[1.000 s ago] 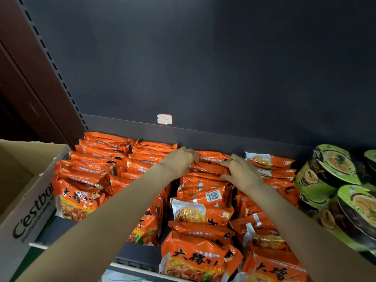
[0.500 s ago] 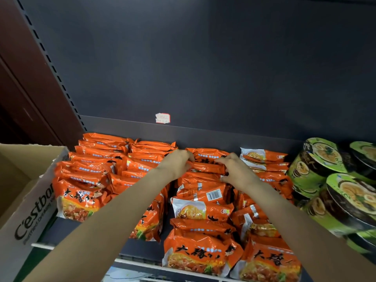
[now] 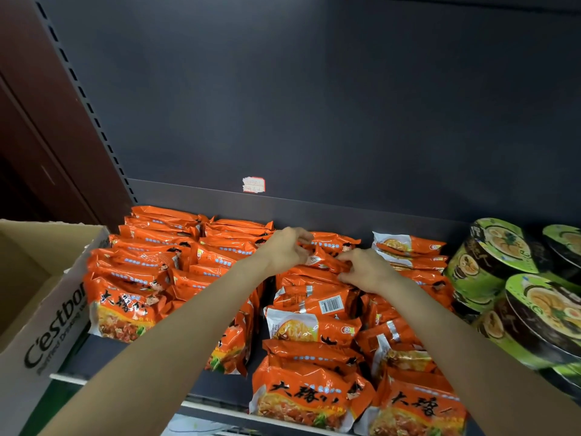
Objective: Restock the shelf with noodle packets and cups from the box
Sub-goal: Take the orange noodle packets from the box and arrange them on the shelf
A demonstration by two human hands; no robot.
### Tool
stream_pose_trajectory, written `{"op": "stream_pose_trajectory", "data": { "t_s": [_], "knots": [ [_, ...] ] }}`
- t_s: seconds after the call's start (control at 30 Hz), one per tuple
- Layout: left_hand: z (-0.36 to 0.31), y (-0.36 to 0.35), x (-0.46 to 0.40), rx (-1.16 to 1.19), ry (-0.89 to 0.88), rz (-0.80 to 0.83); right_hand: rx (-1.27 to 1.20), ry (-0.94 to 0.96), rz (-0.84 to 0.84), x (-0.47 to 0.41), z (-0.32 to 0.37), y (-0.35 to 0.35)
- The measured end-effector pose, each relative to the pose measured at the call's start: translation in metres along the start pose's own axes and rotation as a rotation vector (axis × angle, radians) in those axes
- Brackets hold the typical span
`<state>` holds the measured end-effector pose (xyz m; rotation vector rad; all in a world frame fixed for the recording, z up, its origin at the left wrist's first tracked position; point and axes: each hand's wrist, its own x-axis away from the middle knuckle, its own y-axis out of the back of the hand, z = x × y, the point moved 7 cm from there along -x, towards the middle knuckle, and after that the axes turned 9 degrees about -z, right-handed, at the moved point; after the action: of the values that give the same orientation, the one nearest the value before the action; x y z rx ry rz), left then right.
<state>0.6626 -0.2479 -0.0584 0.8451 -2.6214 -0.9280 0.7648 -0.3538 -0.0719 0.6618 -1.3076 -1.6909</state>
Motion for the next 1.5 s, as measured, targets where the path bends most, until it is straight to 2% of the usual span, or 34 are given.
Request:
{"op": "stream_pose_trajectory", "data": {
  "t_s": [0.13,0.2,0.3,0.37,0.43,0.53,0.63,0.8,0.97,1.07,1.17,1.33,1.5],
  "knots": [
    [0.0,-0.003,0.004,-0.098,-0.052,-0.006,0.056,-0.022,-0.02,-0.005,-0.002,-0.003],
    [0.0,-0.006,0.004,-0.17,-0.072,-0.021,0.147,-0.041,-0.08,-0.006,-0.001,-0.002],
    [0.001,-0.009,0.003,-0.151,-0.078,0.012,0.348,-0.062,-0.191,-0.005,0.0,0.004],
    [-0.001,-0.012,0.003,-0.13,-0.078,0.035,0.361,-0.084,-0.204,-0.005,-0.002,0.006],
    [-0.003,-0.014,0.003,-0.112,-0.059,0.025,0.288,-0.103,-0.192,-0.003,-0.005,0.007],
    [-0.001,-0.014,0.001,-0.116,-0.039,-0.077,0.11,-0.068,-0.201,0.002,-0.003,0.012],
    [0.0,-0.012,-0.001,-0.108,-0.038,-0.156,0.061,-0.002,-0.227,0.005,0.006,0.019],
    [0.0,-0.014,-0.001,-0.053,-0.035,-0.062,-0.012,-0.079,-0.218,-0.001,0.0,0.021],
    [0.023,-0.006,-0.003,-0.265,0.051,-0.028,-0.217,-0.173,-0.232,-0.008,-0.011,0.025],
    [0.02,0.007,-0.004,-0.218,0.033,-0.142,-0.339,-0.202,-0.19,-0.01,-0.014,0.018],
    [0.011,0.015,-0.002,-0.195,-0.021,-0.209,-0.314,-0.217,-0.184,-0.011,-0.014,0.01],
    [0.004,0.007,0.0,-0.232,-0.089,-0.139,-0.339,-0.305,-0.177,-0.01,-0.009,0.007],
    [0.005,0.009,0.008,-0.07,-0.03,-0.008,-0.358,-0.341,-0.181,-0.016,-0.012,0.007]
  ]
}}
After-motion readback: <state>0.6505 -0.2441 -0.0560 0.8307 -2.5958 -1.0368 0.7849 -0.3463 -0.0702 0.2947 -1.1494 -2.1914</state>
